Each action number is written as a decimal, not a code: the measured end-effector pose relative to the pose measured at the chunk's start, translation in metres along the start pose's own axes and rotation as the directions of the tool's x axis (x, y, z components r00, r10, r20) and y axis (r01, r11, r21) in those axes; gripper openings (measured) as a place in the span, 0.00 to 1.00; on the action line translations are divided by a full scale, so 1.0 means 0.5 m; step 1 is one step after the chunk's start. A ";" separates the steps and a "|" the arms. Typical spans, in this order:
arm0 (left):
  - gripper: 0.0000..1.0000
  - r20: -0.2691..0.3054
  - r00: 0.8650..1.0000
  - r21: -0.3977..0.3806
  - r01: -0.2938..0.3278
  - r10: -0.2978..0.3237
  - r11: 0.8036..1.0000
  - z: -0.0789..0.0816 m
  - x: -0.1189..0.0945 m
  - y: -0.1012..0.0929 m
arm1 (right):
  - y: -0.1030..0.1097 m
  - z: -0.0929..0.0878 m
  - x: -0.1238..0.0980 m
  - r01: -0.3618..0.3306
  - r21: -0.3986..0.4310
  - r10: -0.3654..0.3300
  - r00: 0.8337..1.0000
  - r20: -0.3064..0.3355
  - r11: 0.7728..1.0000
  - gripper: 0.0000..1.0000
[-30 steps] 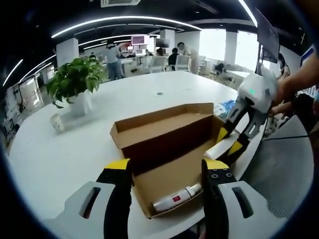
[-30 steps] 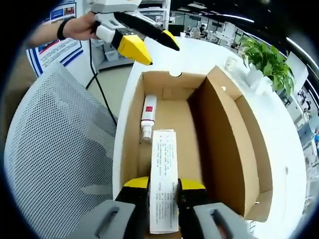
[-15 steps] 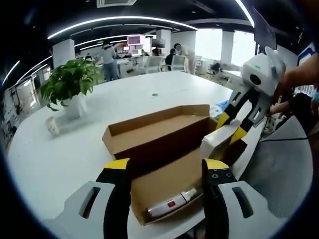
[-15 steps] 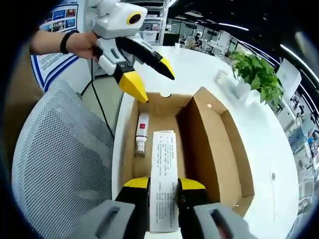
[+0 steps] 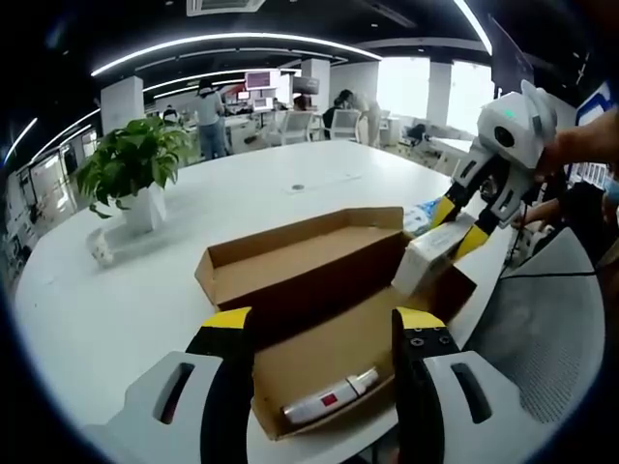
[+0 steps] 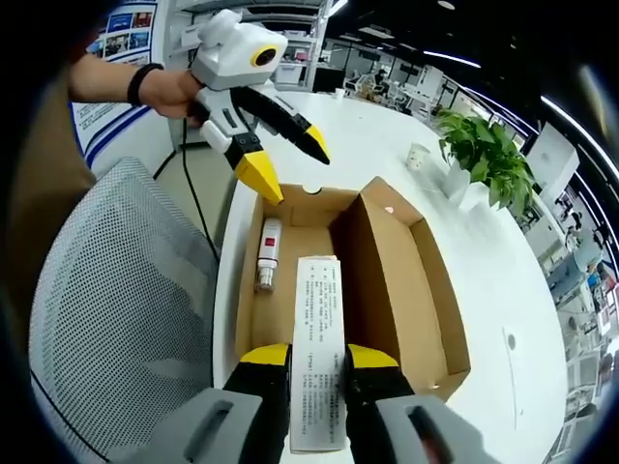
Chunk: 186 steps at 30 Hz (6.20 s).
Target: Operate the shoe box by opening the lid, removing the specified soft item, and placing it in the target area until the item is outside and the box remains undamaged.
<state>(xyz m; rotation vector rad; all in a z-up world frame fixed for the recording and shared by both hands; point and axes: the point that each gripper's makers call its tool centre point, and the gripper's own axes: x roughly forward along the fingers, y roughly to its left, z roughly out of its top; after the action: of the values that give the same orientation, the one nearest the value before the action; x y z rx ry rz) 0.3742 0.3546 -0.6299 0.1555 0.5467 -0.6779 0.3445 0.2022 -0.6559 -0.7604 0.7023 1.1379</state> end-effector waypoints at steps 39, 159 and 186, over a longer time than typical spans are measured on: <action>0.57 -0.041 0.999 0.011 0.006 -0.005 1.000 -0.009 0.010 -0.010 | -0.150 -0.323 -0.176 0.120 0.118 -0.101 0.983 -0.156 0.986 0.17; 0.57 -0.159 0.985 0.030 -0.062 0.066 0.998 -0.017 0.025 0.004 | -0.407 -0.585 -0.091 0.061 -0.082 -0.089 0.913 -0.399 0.995 0.29; 0.57 -0.096 0.993 0.008 -0.062 0.062 0.998 -0.014 0.007 -0.003 | -0.397 -0.548 -0.171 0.213 -0.020 -0.203 0.899 -0.388 0.977 0.27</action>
<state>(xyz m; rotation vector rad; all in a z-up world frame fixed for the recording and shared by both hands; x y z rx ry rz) 0.3726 0.3536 -0.6374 0.2100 0.6302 -0.6137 0.4836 -0.1137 -0.7073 -1.0313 0.9383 0.7875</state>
